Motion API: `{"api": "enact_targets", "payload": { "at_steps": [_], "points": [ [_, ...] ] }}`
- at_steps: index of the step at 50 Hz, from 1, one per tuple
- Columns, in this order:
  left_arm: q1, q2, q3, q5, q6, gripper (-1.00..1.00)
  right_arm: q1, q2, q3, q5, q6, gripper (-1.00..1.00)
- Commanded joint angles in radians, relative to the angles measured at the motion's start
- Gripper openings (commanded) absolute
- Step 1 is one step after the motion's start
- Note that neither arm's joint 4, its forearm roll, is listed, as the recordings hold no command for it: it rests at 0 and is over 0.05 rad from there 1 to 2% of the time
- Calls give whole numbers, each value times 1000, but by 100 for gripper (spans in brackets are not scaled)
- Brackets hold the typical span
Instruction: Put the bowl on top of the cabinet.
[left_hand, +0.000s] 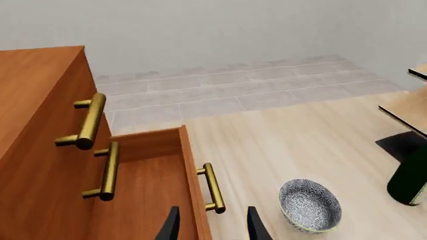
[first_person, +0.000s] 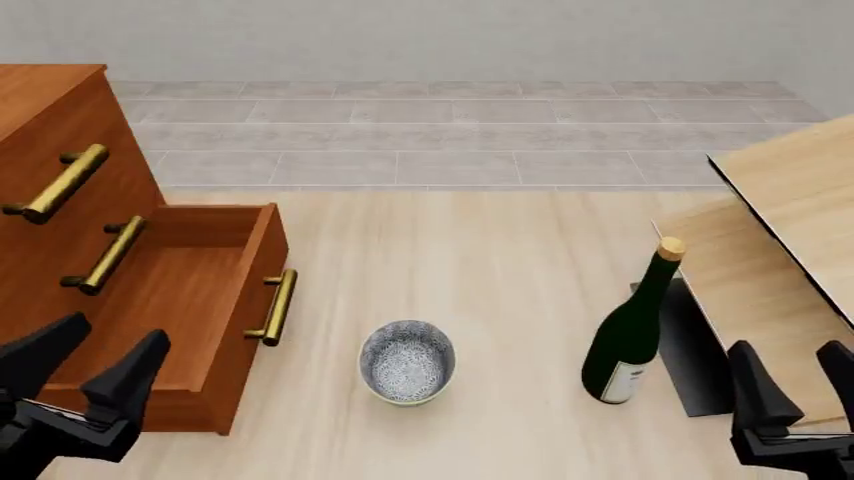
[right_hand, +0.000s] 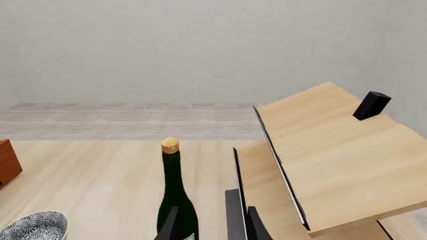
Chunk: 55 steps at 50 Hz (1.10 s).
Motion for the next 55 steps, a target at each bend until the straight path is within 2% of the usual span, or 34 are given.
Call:
{"api": "enact_targets", "payload": {
  "at_steps": [1, 7, 8, 17, 19, 20, 22, 31, 32, 34, 38, 40, 45, 49, 55],
  "points": [
    [-77, 40, -55, 58, -3, 100, 0, 3, 0, -3, 0, 100],
    [-117, 80, -77, 47, -3, 100, 0, 3, 0, -3, 0, 100],
    [-128, 113, -84, 41, -31, 100, 0, 3, 0, -3, 0, 100],
    [-176, 170, -107, 12, -35, 100, 0, 3, 0, -3, 0, 100],
    [-192, 176, -114, 1, -19, 100, 0, 4, 0, -4, 0, 100],
    [-198, 232, -119, -10, -54, 100, 0, 4, 0, -4, 0, 100],
    [-215, 253, -129, -17, -34, 100, 0, 4, 0, -4, 0, 100],
    [-284, 337, -174, -29, -57, 100, 0, 4, 0, -4, 0, 100],
    [-297, 369, -185, -27, -75, 100, 0, 4, 0, -4, 0, 100],
    [-317, 396, -204, -28, -62, 100, 0, 4, 0, -4, 0, 100],
    [-328, 417, -224, -23, -53, 100, 0, 3, 0, -3, 0, 100],
    [-337, 464, -246, -21, -76, 100, 0, 3, 0, -3, 0, 100],
    [-337, 510, -265, -43, -55, 100, 0, 3, 0, -4, 0, 100],
    [-345, 557, -280, -52, -61, 100, 0, 3, 0, -4, 0, 100],
    [-407, 648, -312, -38, -101, 100, 0, 4, 0, -4, 0, 100]
  ]
}}
